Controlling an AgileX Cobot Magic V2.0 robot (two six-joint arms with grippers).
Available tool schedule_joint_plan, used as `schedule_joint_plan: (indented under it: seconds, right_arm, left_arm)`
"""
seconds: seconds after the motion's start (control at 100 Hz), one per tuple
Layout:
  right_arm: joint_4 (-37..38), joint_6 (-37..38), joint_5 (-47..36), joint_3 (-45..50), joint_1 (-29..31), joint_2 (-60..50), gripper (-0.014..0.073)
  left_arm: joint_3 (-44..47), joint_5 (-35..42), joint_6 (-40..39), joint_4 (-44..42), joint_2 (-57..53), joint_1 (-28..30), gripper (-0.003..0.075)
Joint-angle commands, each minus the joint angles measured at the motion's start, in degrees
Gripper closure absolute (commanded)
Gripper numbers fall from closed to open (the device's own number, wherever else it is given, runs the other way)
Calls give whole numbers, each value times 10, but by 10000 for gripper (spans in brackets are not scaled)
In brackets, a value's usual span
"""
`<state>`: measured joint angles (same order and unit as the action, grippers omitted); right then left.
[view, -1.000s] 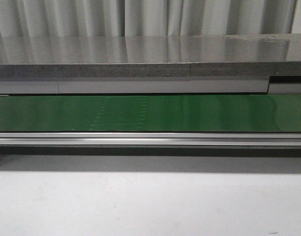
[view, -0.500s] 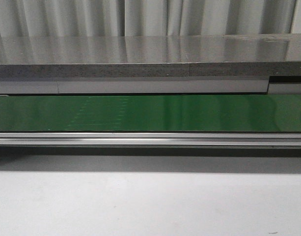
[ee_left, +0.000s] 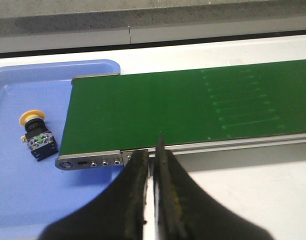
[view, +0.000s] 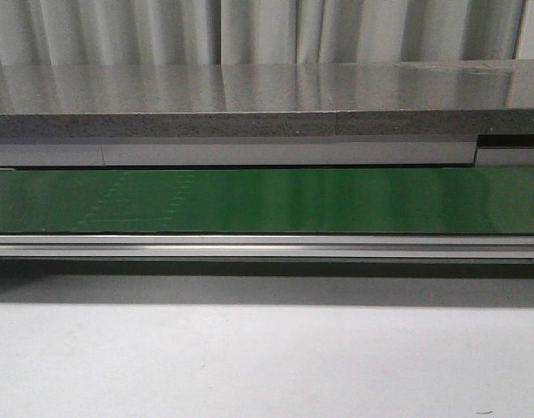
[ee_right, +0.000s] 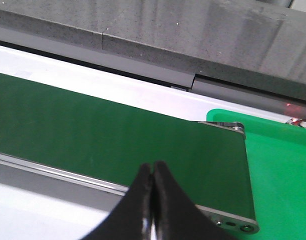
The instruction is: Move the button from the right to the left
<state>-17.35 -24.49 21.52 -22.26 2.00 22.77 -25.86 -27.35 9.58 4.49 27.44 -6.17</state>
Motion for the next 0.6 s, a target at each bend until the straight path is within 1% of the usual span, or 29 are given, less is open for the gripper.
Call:
schedule_joint_plan:
  seconds: [0.0, 0.44, 0.59]
  right_arm:
    - [-6, -4, -43, -15, -1, 1, 662]
    - [-6, -4, -43, -15, -1, 1, 662]
    - [-6, -4, -43, -15, -1, 1, 662]
  left_arm:
    - [-16, 48, -3, 8, 2, -4, 715]
    - [-16, 50, -3, 8, 2, -4, 715]
    - [-4, 98, -3, -3, 0, -4, 715]
